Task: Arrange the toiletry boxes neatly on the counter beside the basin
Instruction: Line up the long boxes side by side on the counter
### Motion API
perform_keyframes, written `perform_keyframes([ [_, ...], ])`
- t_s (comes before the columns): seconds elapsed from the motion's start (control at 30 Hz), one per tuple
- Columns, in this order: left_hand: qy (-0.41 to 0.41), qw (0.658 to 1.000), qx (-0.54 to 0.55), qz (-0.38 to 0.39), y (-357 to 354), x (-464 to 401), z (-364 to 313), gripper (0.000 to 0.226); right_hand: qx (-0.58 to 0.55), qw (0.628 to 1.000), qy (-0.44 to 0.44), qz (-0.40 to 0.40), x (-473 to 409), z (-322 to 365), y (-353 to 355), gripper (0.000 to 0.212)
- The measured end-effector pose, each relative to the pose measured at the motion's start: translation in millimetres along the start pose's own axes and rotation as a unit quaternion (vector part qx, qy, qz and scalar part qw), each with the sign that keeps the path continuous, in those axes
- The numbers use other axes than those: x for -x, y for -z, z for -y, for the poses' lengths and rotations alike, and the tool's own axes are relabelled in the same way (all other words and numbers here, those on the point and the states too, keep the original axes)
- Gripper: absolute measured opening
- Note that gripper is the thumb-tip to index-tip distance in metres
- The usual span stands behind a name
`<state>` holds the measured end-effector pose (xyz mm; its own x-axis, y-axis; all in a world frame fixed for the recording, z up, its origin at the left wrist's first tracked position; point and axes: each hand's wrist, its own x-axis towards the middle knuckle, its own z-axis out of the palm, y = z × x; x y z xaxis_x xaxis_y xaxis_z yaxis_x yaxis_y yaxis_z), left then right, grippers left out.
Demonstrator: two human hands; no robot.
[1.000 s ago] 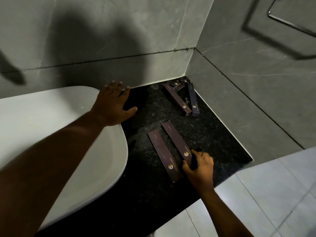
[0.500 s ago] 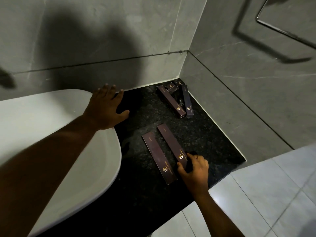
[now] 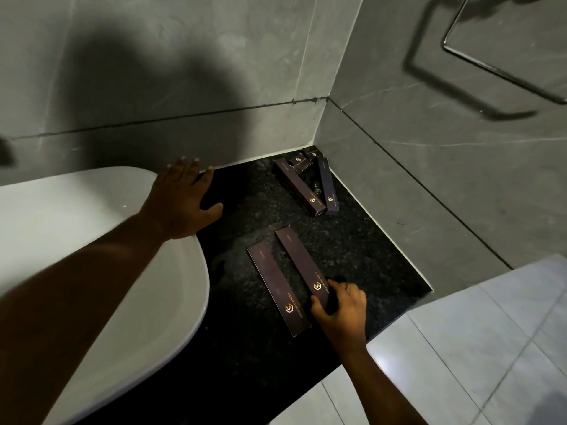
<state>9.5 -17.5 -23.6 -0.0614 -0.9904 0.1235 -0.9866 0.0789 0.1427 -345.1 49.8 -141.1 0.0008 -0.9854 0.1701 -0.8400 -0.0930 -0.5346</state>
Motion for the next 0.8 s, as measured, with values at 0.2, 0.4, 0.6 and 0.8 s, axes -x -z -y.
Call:
perform_keyframes([
  [0.2, 0.007, 1.000, -0.005, 0.010, 2.6, -0.7, -0.5, 0.087, 0.002, 1.000, -0.003, 0.004, -0.3, -0.4, 0.6, 0.059],
  [0.4, -0.002, 1.000, -0.005, 0.020, 4.5, 0.2, -1.6, 0.083, -0.107, 0.992, -0.050, -0.050, -4.0, 9.4, 9.1, 0.064],
  [0.6, 0.001, 1.000, 0.014, 0.004, 1.1, 1.0, -0.7, 0.083, -0.152, 0.980, -0.081, -0.104, -74.6, 30.6, 5.4, 0.034],
  [0.8, 0.000, 1.000, 0.009, -0.009, -2.9, -0.2, 1.6, 0.087, 0.054, 0.998, 0.038, 0.022, -165.1, 66.1, -4.7, 0.043],
])
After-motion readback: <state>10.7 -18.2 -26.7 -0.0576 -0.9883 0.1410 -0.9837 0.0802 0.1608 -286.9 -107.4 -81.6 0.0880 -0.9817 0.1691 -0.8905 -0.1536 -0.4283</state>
